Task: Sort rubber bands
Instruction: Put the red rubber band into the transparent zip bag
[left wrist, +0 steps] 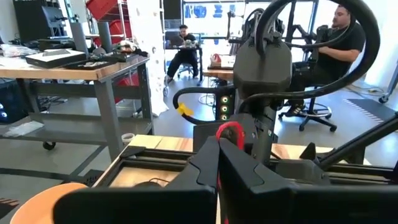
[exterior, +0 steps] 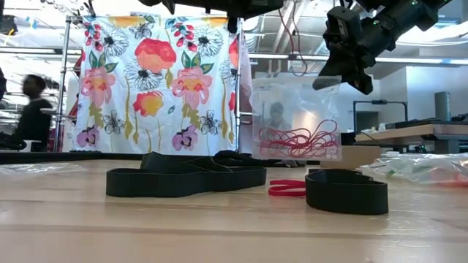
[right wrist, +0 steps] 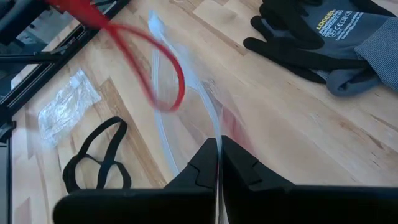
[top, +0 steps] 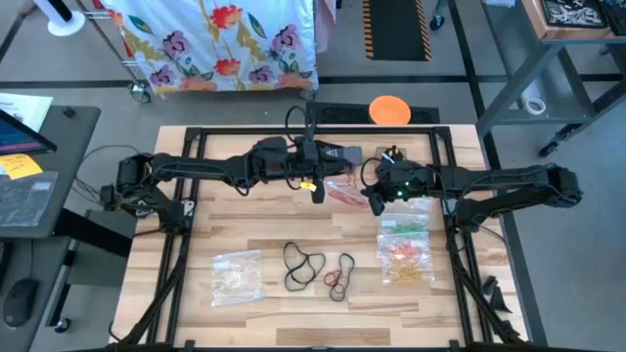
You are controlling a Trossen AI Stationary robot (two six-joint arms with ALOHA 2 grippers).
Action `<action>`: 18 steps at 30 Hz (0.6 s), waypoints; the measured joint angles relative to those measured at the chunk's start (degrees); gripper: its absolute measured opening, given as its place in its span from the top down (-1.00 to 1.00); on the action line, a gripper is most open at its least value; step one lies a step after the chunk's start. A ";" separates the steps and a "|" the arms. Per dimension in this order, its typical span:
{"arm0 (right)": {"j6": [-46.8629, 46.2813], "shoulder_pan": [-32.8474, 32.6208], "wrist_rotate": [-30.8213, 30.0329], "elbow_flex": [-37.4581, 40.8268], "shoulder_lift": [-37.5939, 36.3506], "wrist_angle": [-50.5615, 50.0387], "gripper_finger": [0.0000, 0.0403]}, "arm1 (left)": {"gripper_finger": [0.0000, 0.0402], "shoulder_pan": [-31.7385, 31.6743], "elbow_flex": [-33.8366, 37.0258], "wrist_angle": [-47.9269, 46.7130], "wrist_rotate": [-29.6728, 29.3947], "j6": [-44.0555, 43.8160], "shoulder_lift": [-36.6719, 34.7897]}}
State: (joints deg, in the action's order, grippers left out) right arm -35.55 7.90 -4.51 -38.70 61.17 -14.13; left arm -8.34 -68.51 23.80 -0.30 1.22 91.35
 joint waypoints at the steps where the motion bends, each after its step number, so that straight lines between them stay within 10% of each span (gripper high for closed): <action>1: 0.00 0.00 0.00 0.00 0.02 0.00 0.94 | 1.00 0.00 0.00 -0.06 -0.02 0.01 0.11; 18: 0.00 0.00 0.00 0.00 0.02 0.04 0.94 | 1.00 0.00 0.00 0.00 -0.11 0.35 5.27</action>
State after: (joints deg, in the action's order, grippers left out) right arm -35.55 7.90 -4.51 -38.70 61.19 -14.09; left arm -8.34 -68.51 23.80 -0.41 1.57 96.62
